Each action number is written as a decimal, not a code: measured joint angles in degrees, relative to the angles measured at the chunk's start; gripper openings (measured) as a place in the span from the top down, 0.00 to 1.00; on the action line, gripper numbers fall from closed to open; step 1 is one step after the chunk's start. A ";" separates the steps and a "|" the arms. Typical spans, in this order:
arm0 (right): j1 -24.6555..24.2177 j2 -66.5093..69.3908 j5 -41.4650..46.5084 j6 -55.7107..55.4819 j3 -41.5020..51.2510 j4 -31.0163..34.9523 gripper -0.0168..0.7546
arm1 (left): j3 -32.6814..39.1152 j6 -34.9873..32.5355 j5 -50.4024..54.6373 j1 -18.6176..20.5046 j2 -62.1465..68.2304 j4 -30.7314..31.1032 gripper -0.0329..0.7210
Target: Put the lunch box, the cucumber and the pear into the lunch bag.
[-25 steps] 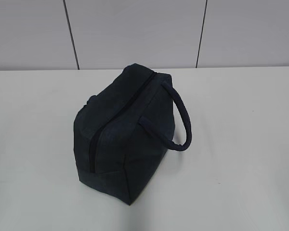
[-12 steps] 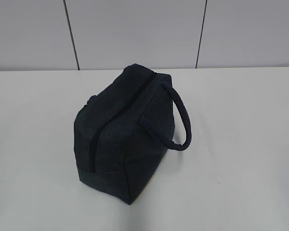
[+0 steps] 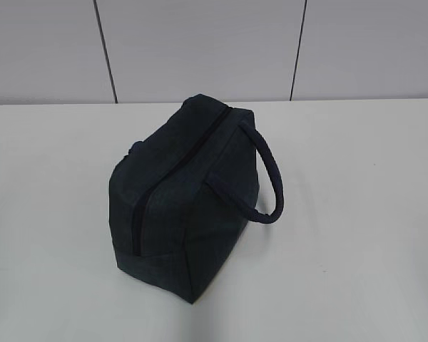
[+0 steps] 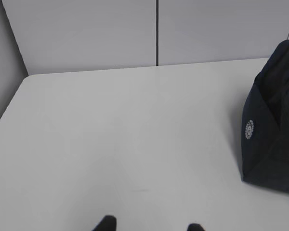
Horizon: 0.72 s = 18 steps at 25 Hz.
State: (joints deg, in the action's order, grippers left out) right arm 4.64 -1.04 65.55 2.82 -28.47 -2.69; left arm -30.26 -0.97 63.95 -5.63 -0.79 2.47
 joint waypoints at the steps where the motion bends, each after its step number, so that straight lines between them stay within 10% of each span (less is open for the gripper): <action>1: 0.00 0.00 0.00 -0.13 0.00 0.00 0.40 | 0.00 0.00 0.00 0.00 0.00 0.00 0.60; 18: 0.00 0.00 0.00 -0.13 0.00 0.00 0.40 | 0.00 0.00 0.00 0.00 0.00 0.00 0.62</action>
State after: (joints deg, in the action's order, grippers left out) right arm 4.64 -1.04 65.55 2.69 -28.47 -2.69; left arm -30.26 -0.97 63.95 -5.63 -0.79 2.47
